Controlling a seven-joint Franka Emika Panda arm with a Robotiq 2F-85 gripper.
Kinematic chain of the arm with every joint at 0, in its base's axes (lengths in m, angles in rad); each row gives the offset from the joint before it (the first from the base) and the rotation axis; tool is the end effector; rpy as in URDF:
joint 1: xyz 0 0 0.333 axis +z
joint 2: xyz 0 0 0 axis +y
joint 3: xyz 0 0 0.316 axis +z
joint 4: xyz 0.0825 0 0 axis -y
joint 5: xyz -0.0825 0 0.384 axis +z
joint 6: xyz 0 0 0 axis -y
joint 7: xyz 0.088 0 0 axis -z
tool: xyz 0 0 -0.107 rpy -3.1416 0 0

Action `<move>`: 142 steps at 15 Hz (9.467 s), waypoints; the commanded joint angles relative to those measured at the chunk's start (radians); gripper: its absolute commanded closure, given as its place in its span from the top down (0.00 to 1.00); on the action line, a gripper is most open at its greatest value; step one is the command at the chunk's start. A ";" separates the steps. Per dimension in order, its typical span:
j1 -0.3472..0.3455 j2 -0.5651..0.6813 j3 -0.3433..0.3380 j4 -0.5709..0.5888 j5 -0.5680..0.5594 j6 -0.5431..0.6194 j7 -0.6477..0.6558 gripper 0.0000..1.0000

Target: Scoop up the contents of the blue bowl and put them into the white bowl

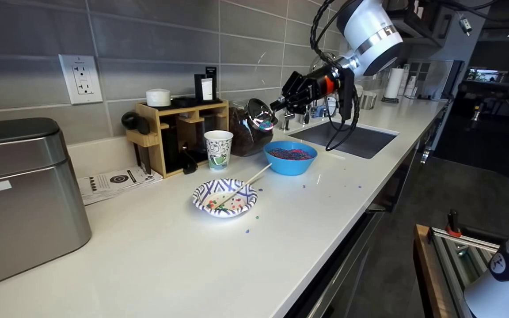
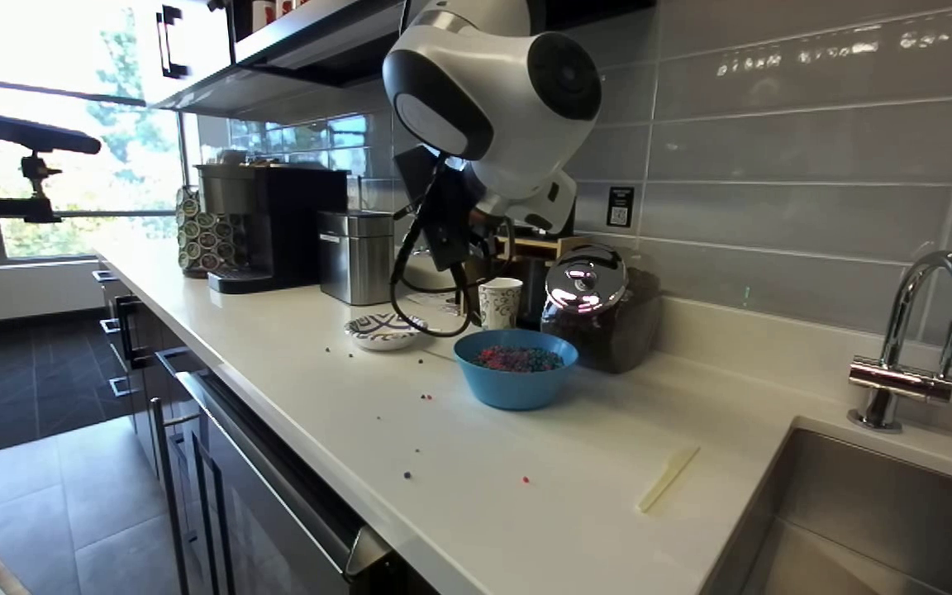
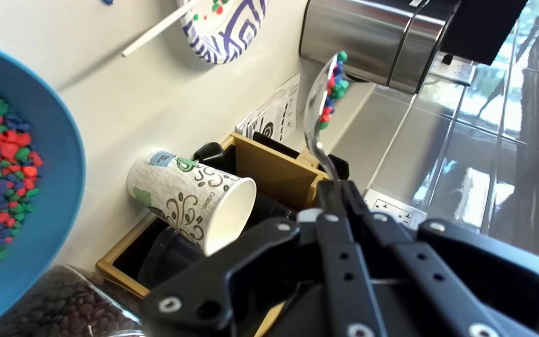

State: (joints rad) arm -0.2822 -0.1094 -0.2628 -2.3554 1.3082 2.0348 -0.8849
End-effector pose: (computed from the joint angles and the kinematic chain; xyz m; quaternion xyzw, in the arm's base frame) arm 0.4456 -0.2075 0.3897 -0.8260 0.1903 -0.2747 0.4539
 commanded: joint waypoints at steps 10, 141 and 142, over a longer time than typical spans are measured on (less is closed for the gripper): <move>0.040 0.020 0.035 -0.002 0.008 0.050 -0.003 0.00; 0.050 0.048 0.018 -0.092 1.069 0.833 -0.730 0.00; 0.053 0.072 0.022 -0.079 1.097 0.832 -0.756 0.00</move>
State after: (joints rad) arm -0.2253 -0.1274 -0.2619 -2.4995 2.3009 2.8446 -1.5499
